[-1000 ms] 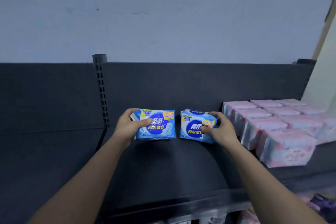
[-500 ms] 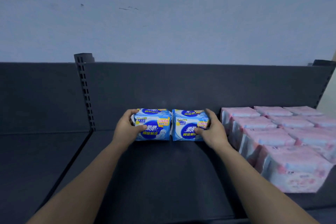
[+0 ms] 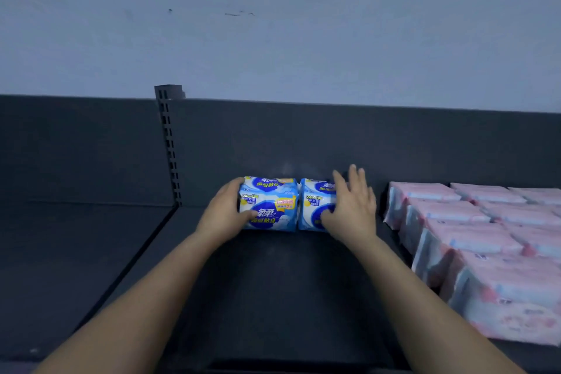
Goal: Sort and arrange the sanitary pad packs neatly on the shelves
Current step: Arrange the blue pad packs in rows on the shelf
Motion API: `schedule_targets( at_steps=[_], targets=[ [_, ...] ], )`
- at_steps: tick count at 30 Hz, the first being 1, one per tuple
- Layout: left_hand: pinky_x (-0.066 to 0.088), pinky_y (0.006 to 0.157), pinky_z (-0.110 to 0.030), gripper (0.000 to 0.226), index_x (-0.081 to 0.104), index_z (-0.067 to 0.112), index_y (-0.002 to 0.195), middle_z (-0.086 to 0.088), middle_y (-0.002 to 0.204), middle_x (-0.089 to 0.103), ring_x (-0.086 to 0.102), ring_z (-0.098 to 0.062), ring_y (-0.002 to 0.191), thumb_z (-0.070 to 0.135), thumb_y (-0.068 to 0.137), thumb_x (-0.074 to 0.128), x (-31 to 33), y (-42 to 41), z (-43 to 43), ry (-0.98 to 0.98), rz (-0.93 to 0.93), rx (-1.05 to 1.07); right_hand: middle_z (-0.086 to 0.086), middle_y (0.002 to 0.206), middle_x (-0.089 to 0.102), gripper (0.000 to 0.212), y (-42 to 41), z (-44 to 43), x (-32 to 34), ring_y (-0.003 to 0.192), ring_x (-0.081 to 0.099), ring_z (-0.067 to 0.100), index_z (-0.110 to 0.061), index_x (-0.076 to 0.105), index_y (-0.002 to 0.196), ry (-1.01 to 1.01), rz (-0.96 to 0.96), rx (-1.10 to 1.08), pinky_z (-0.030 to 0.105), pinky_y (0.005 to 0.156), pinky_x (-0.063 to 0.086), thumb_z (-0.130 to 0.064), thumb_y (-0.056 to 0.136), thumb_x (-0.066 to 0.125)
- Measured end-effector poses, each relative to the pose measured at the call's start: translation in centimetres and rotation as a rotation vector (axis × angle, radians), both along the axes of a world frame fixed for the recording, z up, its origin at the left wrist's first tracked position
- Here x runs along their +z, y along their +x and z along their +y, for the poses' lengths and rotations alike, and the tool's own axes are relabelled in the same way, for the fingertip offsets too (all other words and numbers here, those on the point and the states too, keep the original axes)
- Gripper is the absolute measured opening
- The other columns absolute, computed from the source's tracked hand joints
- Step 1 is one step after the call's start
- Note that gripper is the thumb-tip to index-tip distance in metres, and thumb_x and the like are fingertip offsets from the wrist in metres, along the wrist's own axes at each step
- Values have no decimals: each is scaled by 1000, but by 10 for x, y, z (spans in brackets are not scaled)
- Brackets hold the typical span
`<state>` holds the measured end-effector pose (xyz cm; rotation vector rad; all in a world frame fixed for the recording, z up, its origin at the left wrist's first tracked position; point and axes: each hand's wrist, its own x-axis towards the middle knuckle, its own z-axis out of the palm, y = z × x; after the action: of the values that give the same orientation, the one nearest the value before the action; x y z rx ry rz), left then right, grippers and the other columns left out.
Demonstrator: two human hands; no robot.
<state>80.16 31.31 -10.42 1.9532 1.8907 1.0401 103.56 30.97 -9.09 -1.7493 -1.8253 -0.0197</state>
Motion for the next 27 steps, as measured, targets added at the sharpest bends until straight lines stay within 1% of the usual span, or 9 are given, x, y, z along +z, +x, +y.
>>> schedule_targets(
  at_steps=[2, 4, 7, 10, 13, 16, 21, 23, 27],
  targets=[
    [34, 105, -30, 81, 32, 16, 146, -1, 147, 39, 40, -18, 133, 24, 78, 76, 4, -5, -8, -4, 84, 14, 9, 162, 5, 77, -16, -7, 9, 149, -5, 24, -17, 31, 148, 95, -62, 112, 40, 119, 1, -15, 77, 59],
    [34, 106, -30, 81, 34, 13, 145, -2, 147, 40, 38, -20, 135, 29, 78, 76, 8, -13, -15, -11, 204, 22, 9, 161, 13, 69, -32, -11, 16, 150, 0, 25, -14, 38, 145, 161, -80, 207, 40, 119, 5, -16, 79, 60],
    [33, 111, -34, 78, 34, 12, 144, -4, 149, 37, 34, -23, 139, 34, 80, 73, 13, -33, -36, -48, 364, 112, 6, 160, 16, 67, -59, -20, 25, 150, 1, 22, -16, 36, 146, 156, -146, 366, 36, 118, 8, -19, 83, 59],
    [35, 110, -39, 68, 39, 11, 140, -5, 147, 38, 32, -24, 139, 37, 84, 69, 19, -55, -65, -81, 506, 216, 4, 158, 22, 65, -89, -30, 28, 149, 5, 21, -18, 34, 147, 129, -211, 519, 35, 116, 14, -27, 88, 60],
    [30, 113, -39, 67, 36, 10, 143, -7, 151, 32, 27, -24, 141, 39, 89, 64, 23, -79, -99, -136, 625, 348, 3, 155, 28, 65, -120, -42, 23, 148, 10, 21, -20, 34, 146, 102, -281, 634, 36, 115, 19, -35, 89, 62],
    [30, 113, -40, 68, 34, 12, 143, -7, 151, 33, 28, -24, 140, 41, 88, 63, 21, -108, -136, -181, 685, 468, 3, 153, 31, 67, -155, -54, 17, 147, 14, 22, -19, 33, 147, 68, -352, 743, 38, 115, 20, -37, 89, 62],
    [38, 105, -39, 64, 37, 15, 139, -5, 144, 40, 33, -24, 136, 42, 87, 63, 19, -157, -211, -256, 720, 661, 5, 151, 34, 67, -217, -82, 10, 146, 18, 25, -18, 31, 148, -17, -434, 926, 41, 114, 25, -36, 91, 60],
    [39, 103, -40, 60, 38, 15, 137, -5, 140, 43, 36, -25, 134, 41, 88, 61, 21, -175, -245, -272, 723, 741, 5, 148, 38, 66, -243, -96, 9, 143, 23, 26, -18, 32, 147, -39, -450, 978, 41, 113, 28, -38, 90, 60],
    [41, 96, -39, 58, 41, 15, 132, -5, 132, 46, 40, -25, 128, 41, 85, 63, 22, -205, -312, -370, 708, 876, 6, 141, 45, 62, -293, -133, 12, 132, 37, 26, -19, 37, 143, -21, -453, 1064, 40, 104, 36, -41, 90, 59]
  ],
)
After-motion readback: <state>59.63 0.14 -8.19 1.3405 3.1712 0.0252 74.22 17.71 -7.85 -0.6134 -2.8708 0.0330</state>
